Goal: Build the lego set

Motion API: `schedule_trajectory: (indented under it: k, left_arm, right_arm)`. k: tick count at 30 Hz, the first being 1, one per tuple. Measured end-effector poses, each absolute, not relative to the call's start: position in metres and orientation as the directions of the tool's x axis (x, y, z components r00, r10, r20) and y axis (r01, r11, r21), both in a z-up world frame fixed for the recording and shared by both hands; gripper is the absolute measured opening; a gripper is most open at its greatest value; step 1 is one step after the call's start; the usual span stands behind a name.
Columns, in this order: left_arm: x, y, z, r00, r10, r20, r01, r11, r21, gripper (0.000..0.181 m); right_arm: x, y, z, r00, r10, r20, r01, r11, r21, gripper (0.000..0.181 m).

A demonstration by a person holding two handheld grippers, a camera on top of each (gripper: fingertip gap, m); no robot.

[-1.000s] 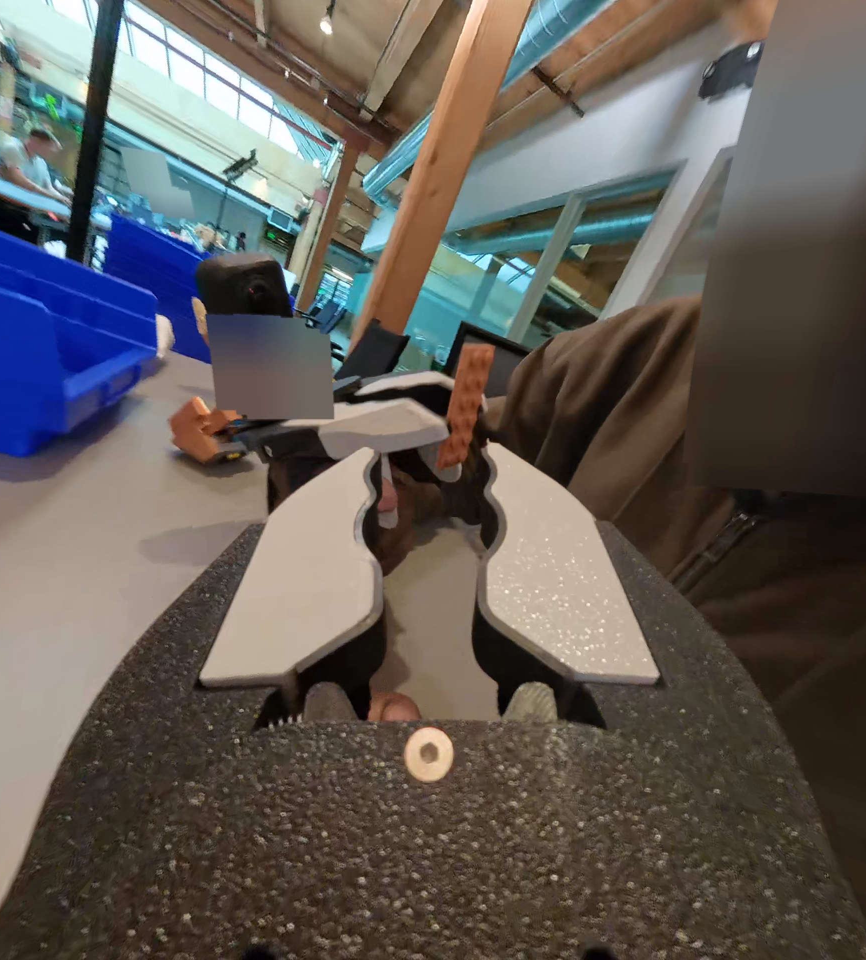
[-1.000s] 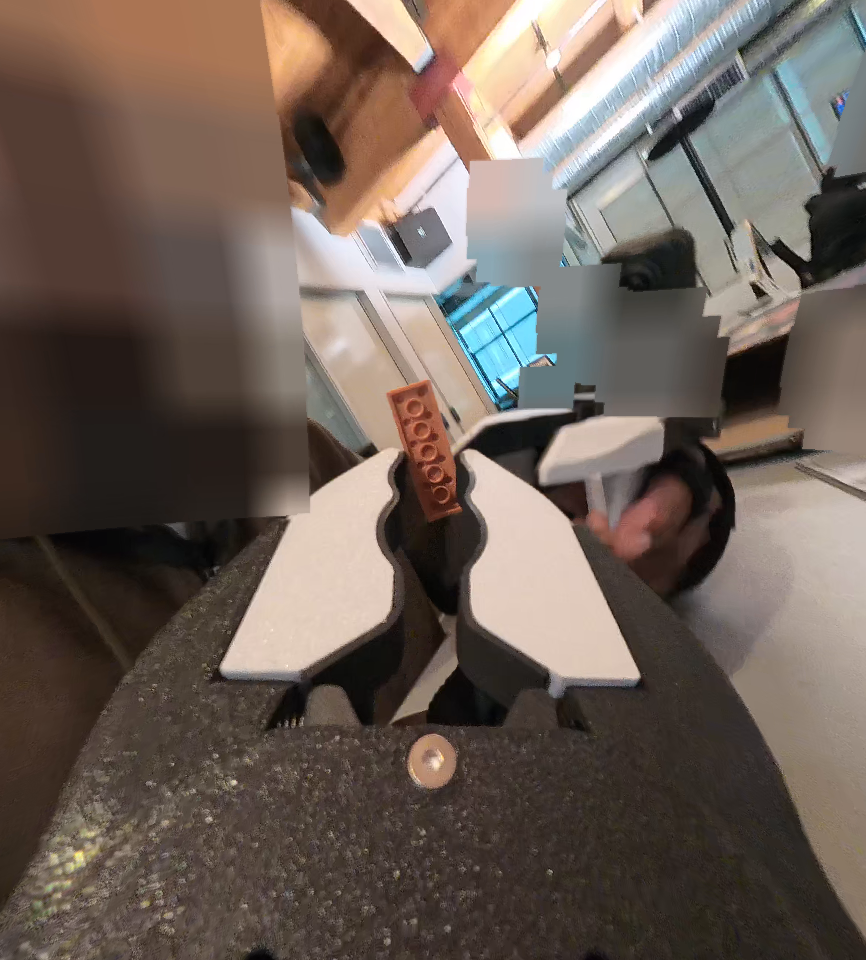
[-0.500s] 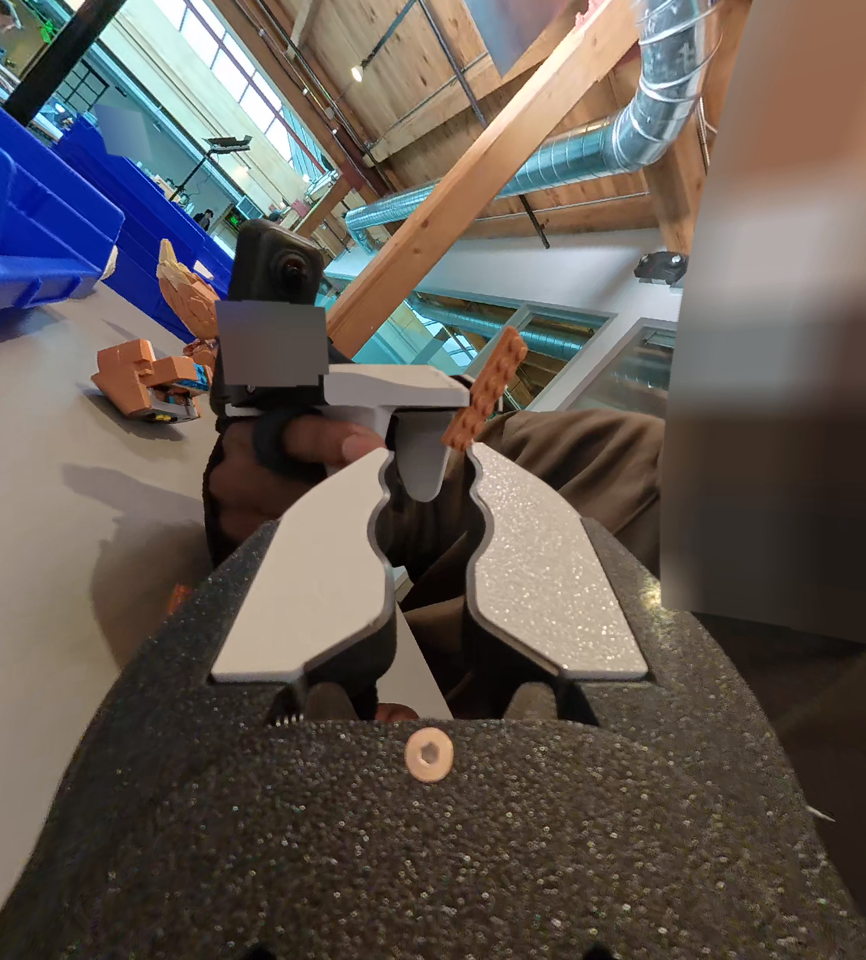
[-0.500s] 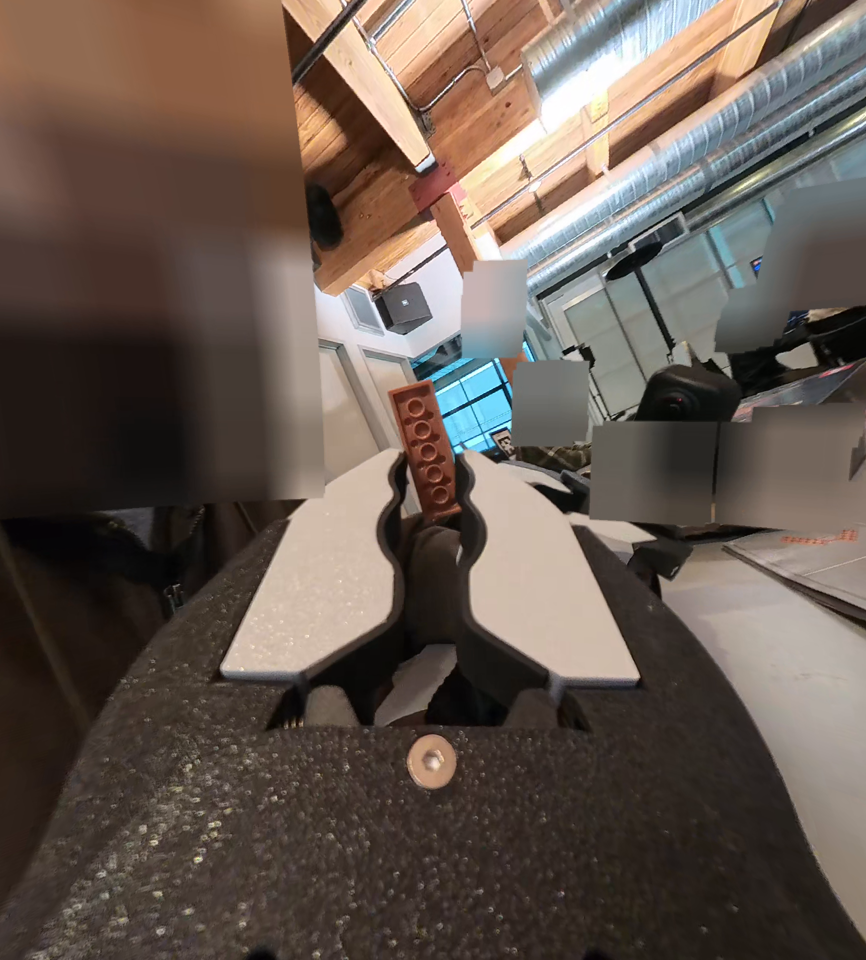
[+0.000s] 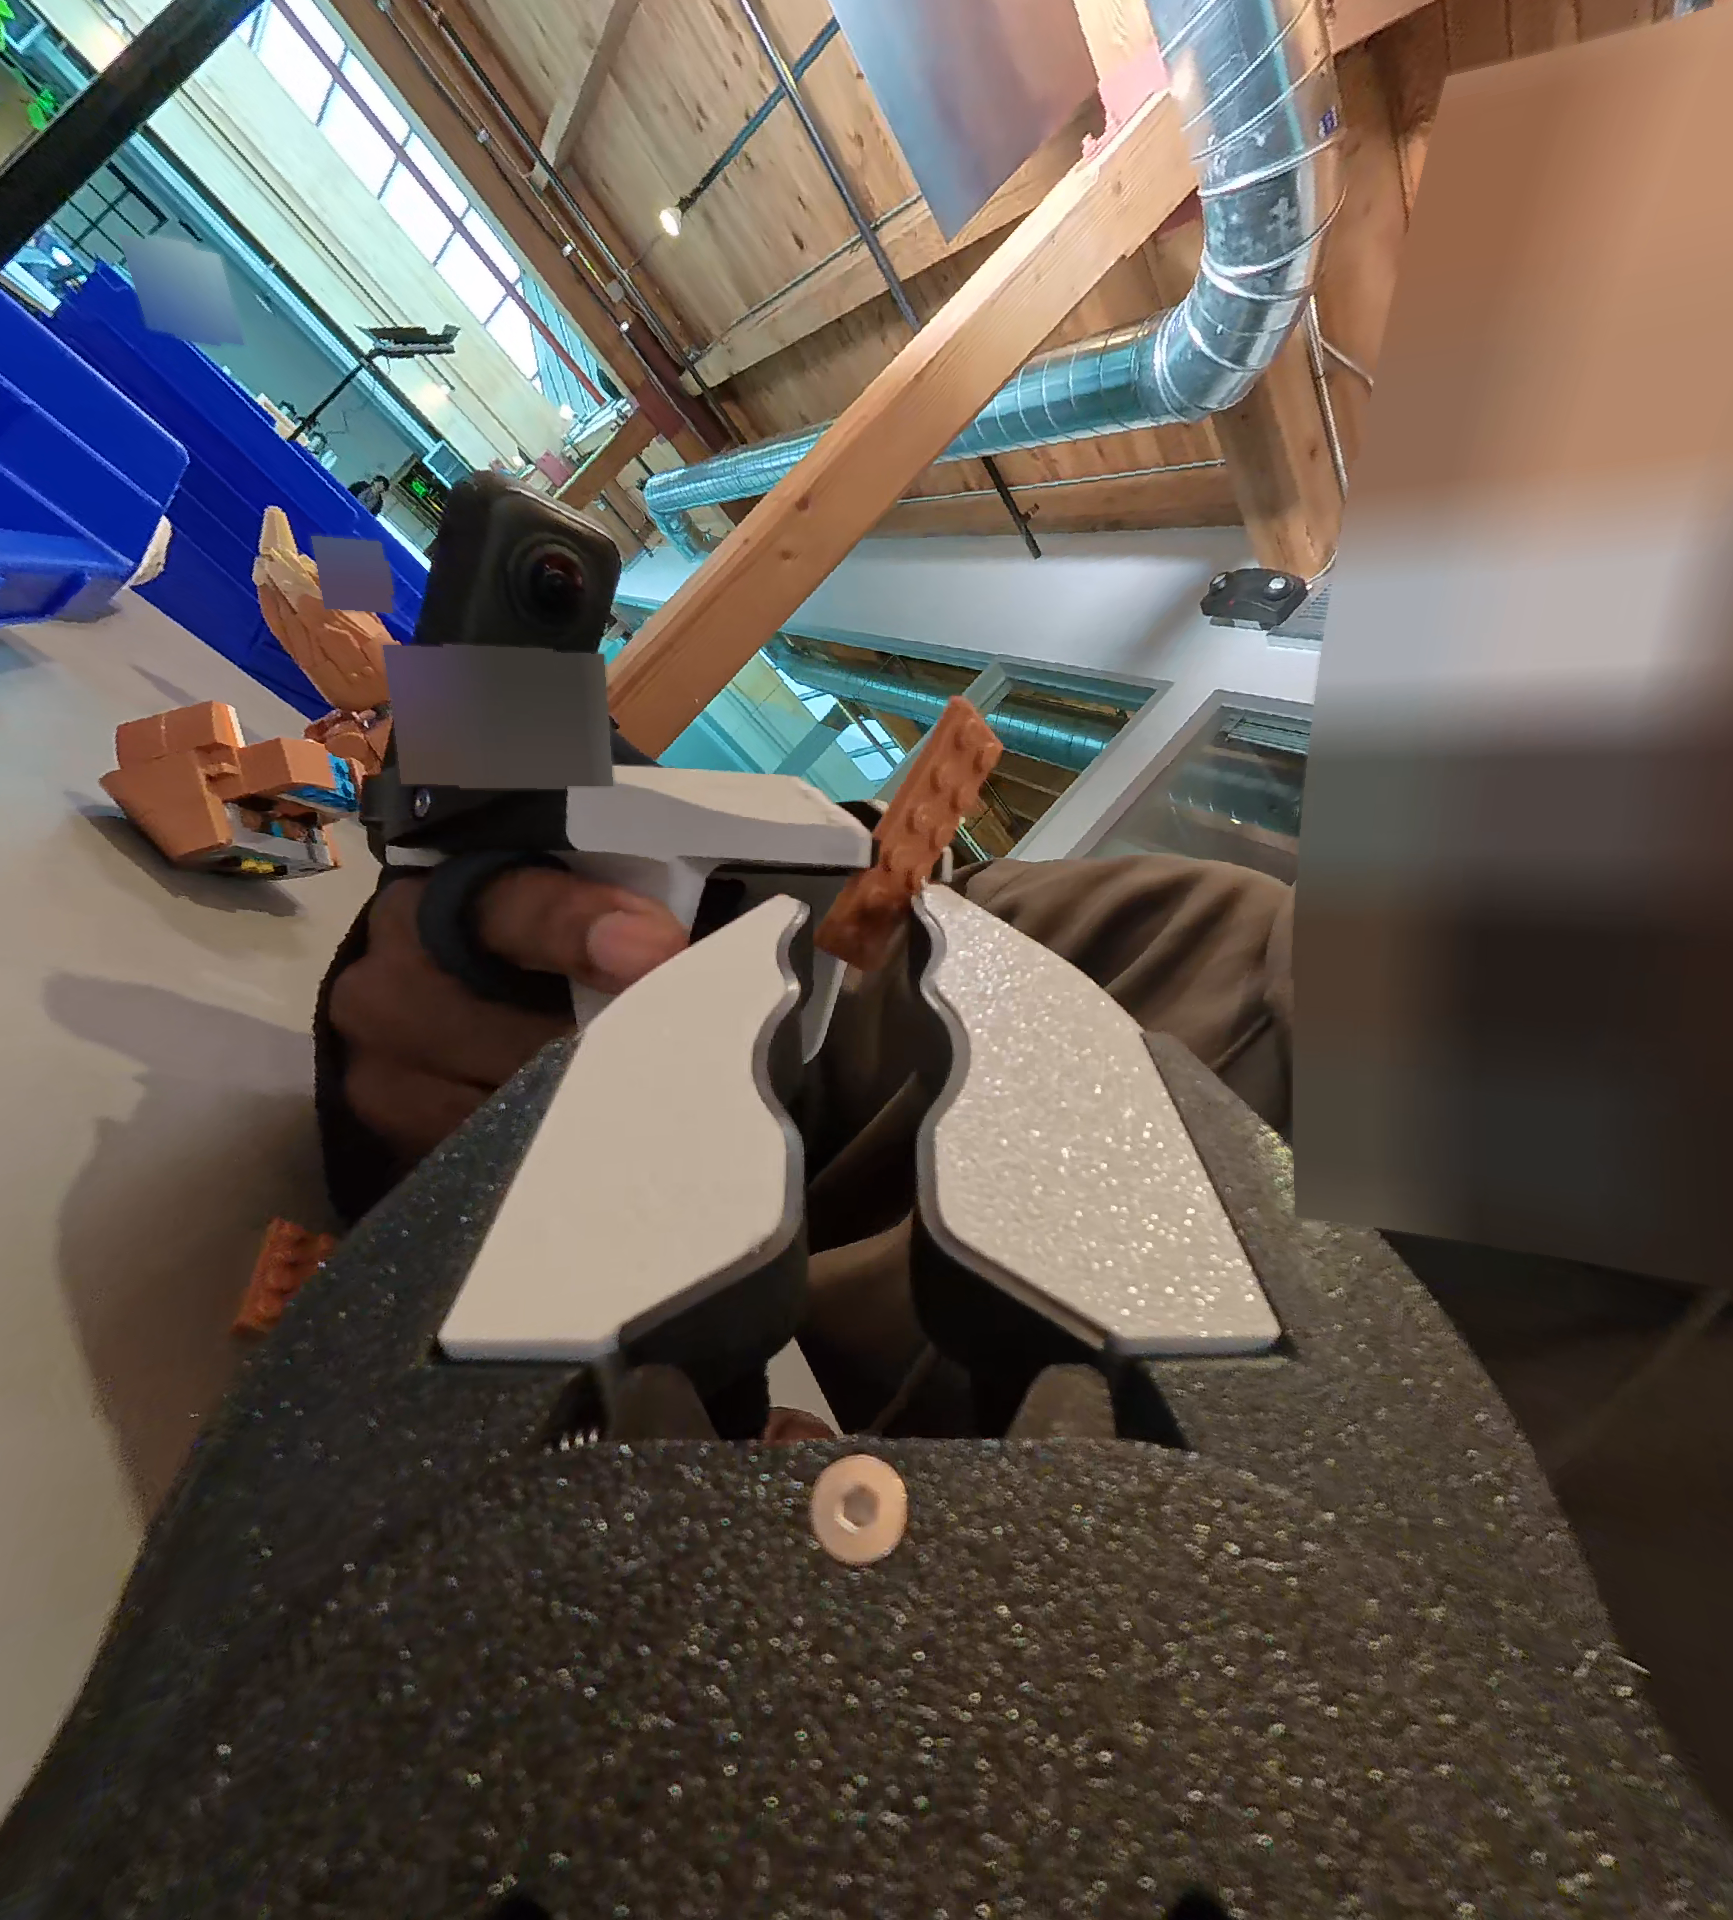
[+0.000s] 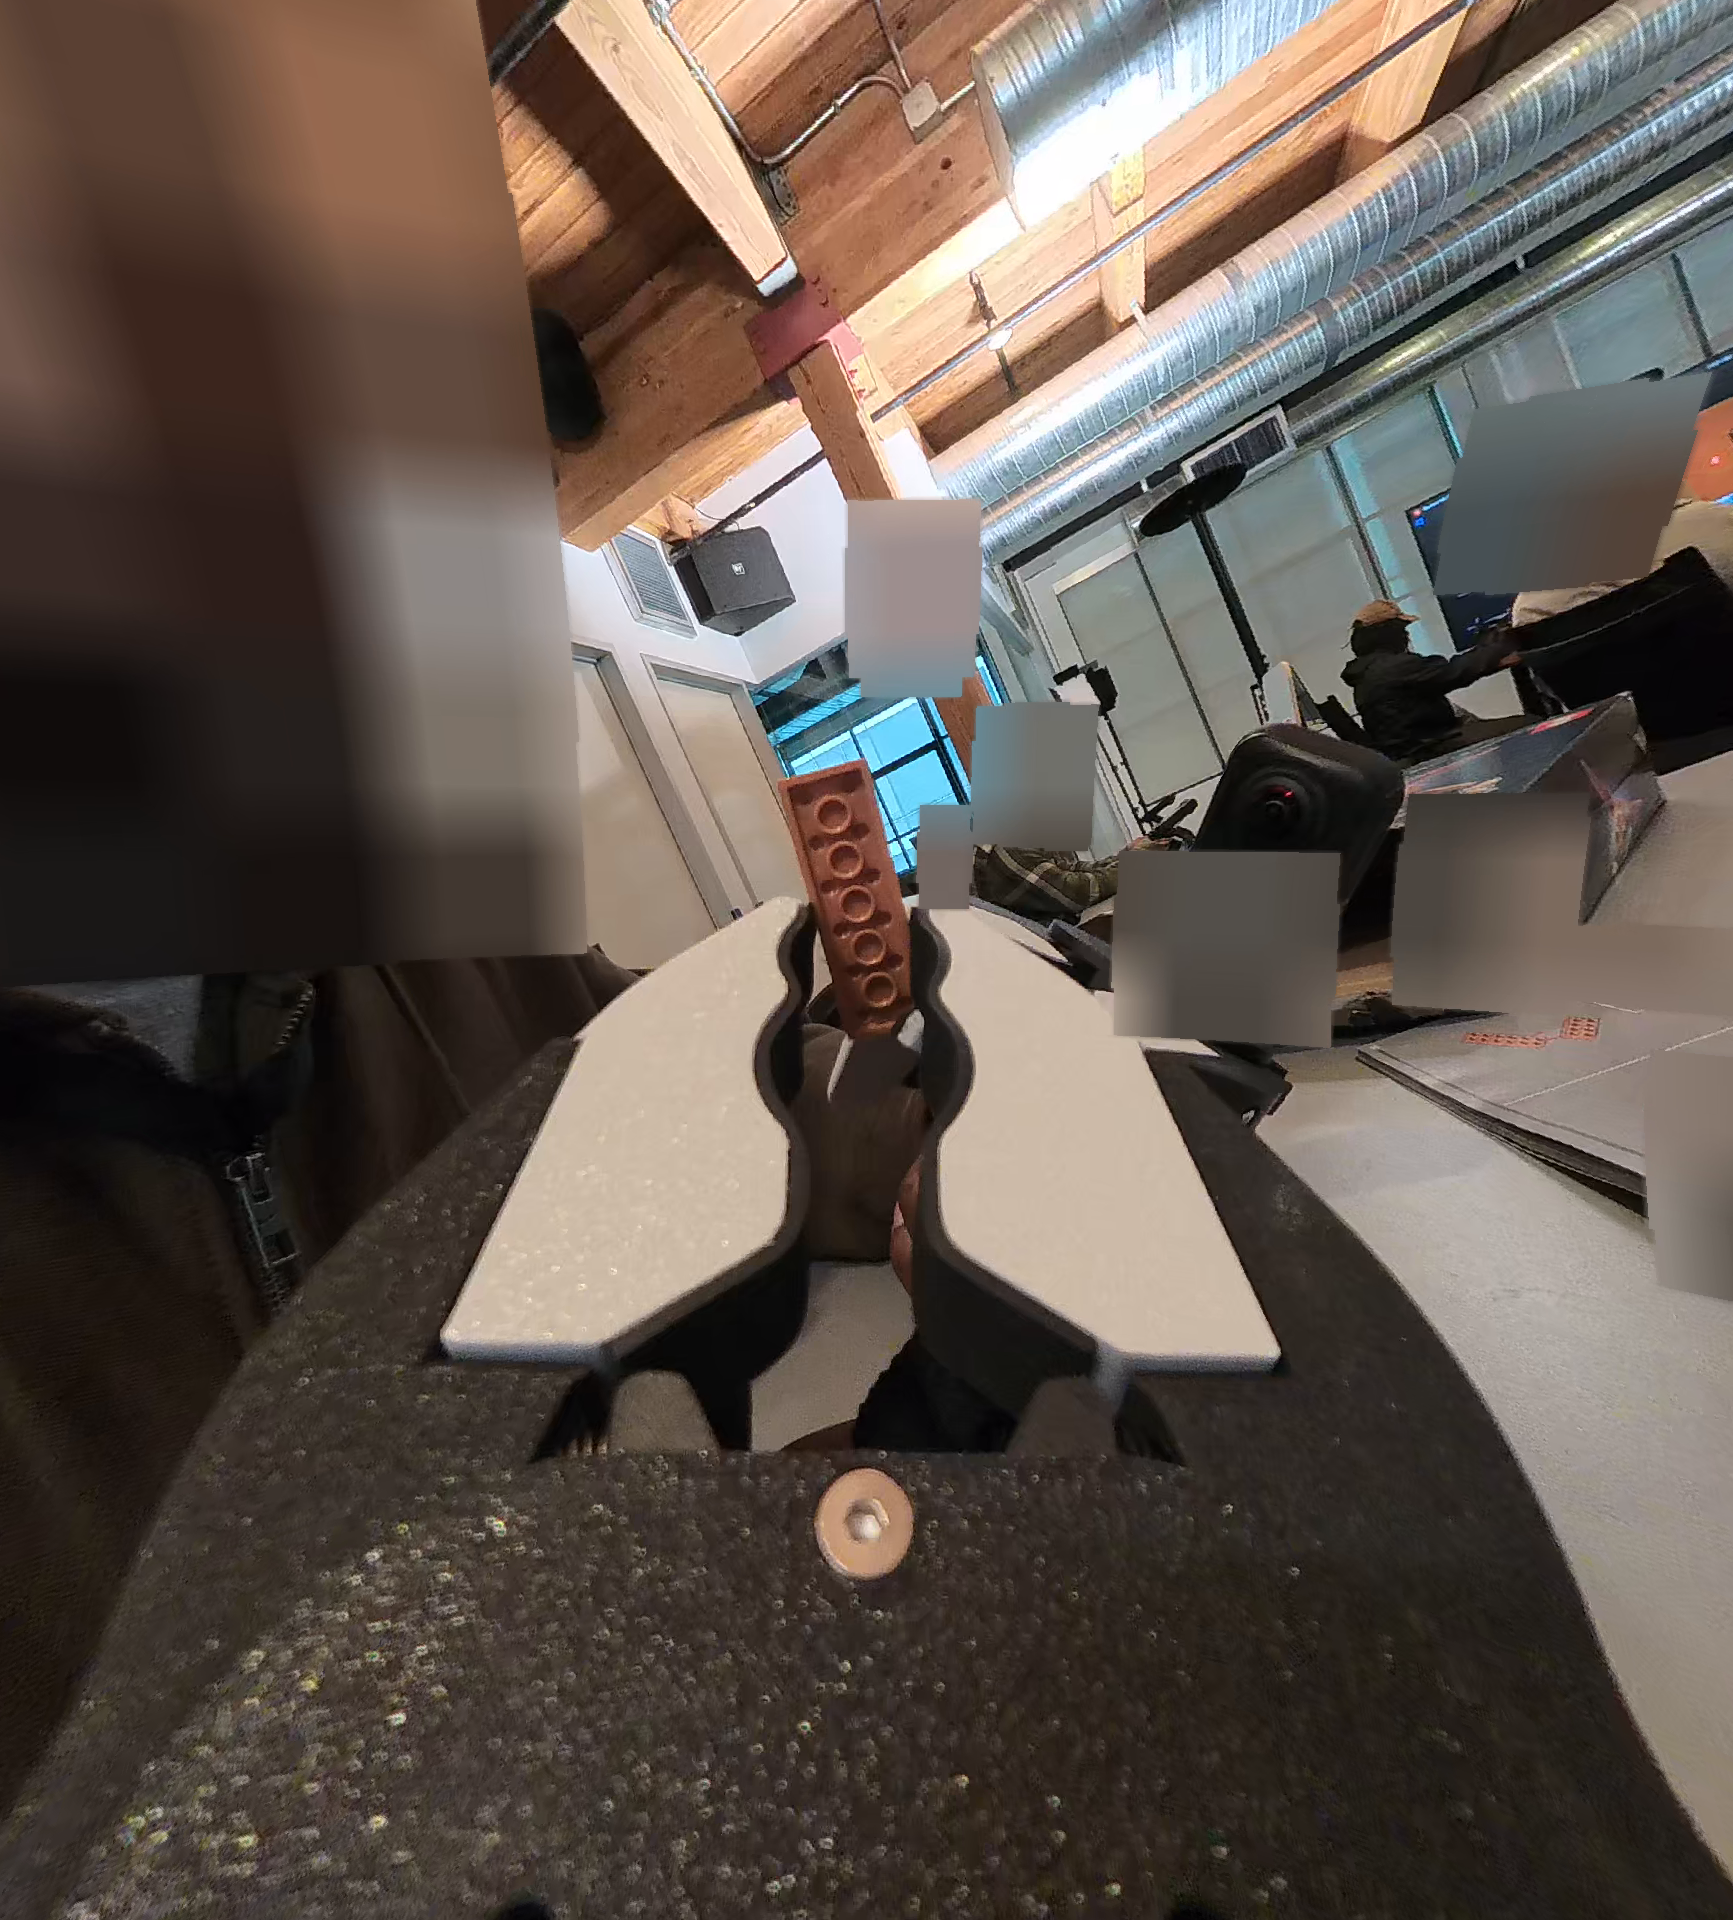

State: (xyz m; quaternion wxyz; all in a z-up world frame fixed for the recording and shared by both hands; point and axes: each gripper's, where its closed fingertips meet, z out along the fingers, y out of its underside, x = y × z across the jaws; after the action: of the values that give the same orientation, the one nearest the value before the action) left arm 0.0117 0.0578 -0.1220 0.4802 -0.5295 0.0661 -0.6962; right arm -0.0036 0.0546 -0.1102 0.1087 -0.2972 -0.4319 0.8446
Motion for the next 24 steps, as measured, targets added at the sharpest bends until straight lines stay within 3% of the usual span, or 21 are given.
schedule_trajectory:
  k: [4, 5, 9, 13, 18, 21, 24]
  left_arm:
    - [0.009, 0.056, -0.122, 0.039, -0.755, 0.654, 0.597, -0.508, -0.621, 0.01]
    - [0.008, 0.055, -0.12, 0.05, -0.767, 0.639, 0.602, -0.488, -0.632, 0.005]
    - [0.004, 0.055, -0.114, 0.12, -0.795, 0.594, 0.609, -0.414, -0.677, 0.005]
    - [-0.003, 0.061, -0.114, 0.185, -0.777, 0.602, 0.63, -0.376, -0.679, 0.005]
    - [-0.01, 0.079, -0.133, 0.215, -0.638, 0.74, 0.67, -0.455, -0.587, 0.005]
    - [-0.003, 0.084, -0.147, 0.189, -0.558, 0.808, 0.676, -0.524, -0.519, 0.005]
    - [0.004, 0.085, -0.15, 0.163, -0.526, 0.835, 0.68, -0.553, -0.481, 0.005]
  right_arm:
    - [-0.004, 0.059, -0.109, -0.792, 0.446, -0.418, 0.072, -0.611, -0.788, 0.017]
    - [-0.005, 0.062, -0.11, -0.782, 0.455, -0.427, 0.07, -0.616, -0.785, 0.006]
    - [-0.007, 0.073, -0.111, -0.749, 0.488, -0.449, 0.063, -0.621, -0.781, 0.0]
    - [-0.011, 0.08, -0.116, -0.687, 0.602, -0.407, 0.034, -0.534, -0.845, 0.019]
    - [-0.01, 0.097, -0.12, -0.435, 0.899, 0.055, -0.15, -0.012, -0.989, 0.046]
    - [-0.011, 0.096, -0.13, -0.322, 0.887, 0.332, -0.144, 0.3, -0.943, 0.056]
    - [-0.012, 0.09, -0.142, -0.305, 0.837, 0.454, -0.116, 0.441, -0.89, 0.061]
